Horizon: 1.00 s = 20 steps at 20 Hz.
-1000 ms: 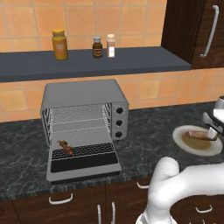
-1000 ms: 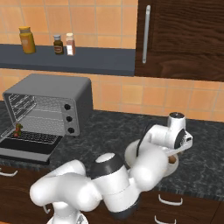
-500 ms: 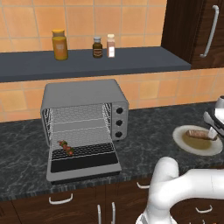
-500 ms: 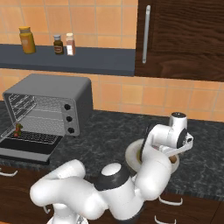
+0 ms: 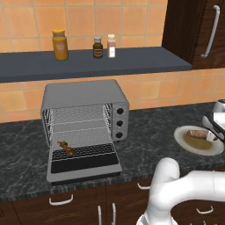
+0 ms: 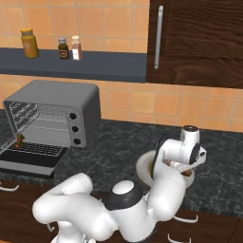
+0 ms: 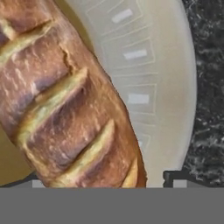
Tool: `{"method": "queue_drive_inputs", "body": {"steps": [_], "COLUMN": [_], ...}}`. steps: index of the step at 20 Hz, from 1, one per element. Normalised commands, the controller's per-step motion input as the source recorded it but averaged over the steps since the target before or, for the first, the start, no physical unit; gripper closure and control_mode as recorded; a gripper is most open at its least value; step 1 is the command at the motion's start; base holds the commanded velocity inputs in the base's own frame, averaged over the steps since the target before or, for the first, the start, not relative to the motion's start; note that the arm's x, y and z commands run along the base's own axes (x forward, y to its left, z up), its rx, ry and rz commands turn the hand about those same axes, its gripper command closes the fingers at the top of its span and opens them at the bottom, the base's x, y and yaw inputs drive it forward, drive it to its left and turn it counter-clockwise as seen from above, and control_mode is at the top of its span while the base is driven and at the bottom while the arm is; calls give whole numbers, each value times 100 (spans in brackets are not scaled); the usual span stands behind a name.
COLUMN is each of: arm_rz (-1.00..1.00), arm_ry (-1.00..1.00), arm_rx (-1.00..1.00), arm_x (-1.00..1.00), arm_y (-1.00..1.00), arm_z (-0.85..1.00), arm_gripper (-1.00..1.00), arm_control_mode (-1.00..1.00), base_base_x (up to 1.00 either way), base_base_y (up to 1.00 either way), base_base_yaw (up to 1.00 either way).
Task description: Pick up the kebab skewer and baguette bread, and place them inside the toaster oven. Close the toaster oven door and start by setting the timer.
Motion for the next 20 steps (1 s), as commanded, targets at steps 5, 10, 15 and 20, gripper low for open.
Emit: {"method": "queue_drive_inputs", "body": {"steps": [5, 10, 15, 20], "arm_rz": [9, 2, 0, -6], "arm_ry": [0, -2, -5, -13], "arm_rx": [0, 0, 0, -2], "arm_x": [-8, -48, -77, -95], "arm_y": [0, 0, 14, 64], "arm_z": [-20, -5, 48, 45], "arm_gripper": [100, 100, 100, 100], "arm_control_mode": [-100, -100, -100, -100], "base_base_x": [0, 0, 0, 0], "base_base_y": [0, 0, 0, 0], "base_base_yaw": [0, 0, 0, 0]}}
